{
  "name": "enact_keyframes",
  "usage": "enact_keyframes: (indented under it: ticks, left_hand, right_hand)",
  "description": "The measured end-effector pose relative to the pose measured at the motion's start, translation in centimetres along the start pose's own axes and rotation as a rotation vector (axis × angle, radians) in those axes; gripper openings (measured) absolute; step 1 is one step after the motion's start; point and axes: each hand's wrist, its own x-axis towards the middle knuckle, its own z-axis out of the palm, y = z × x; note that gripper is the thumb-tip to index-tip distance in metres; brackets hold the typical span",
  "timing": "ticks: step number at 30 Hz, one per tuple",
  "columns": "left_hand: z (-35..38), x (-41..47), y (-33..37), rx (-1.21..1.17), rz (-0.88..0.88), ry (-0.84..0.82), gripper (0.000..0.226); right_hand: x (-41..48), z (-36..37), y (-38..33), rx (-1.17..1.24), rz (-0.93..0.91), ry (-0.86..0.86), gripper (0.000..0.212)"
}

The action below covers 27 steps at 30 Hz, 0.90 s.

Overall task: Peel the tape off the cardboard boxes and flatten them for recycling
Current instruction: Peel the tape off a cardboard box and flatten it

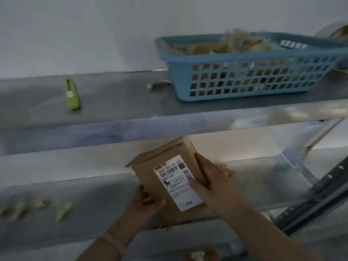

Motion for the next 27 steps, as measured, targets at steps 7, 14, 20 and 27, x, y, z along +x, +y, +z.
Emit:
enact_keyframes:
  ticks: [7,14,20,27]
  left_hand:
    - [-8.6,-1.2,-1.6,0.151,0.028,0.505,0.097]
    - [-12.5,-1.8,-1.2,0.292,0.301,0.229,0.022]
    - [-13.6,-0.3,-2.7,0.277,0.264,0.301,0.018]
    - [-13.8,0.8,-4.6,0.125,0.004,0.24,0.019]
  right_hand:
    - [2.3,6.7,-5.9,-0.483,-0.429,-0.055,0.057]
    - [2.6,12.9,-7.2,-0.592,-0.495,-0.034,0.052]
    - [3.4,14.1,-6.2,-0.599,-0.404,-0.069,0.066]
    - [3.2,15.8,-5.4,-0.646,-0.391,-0.103,0.064]
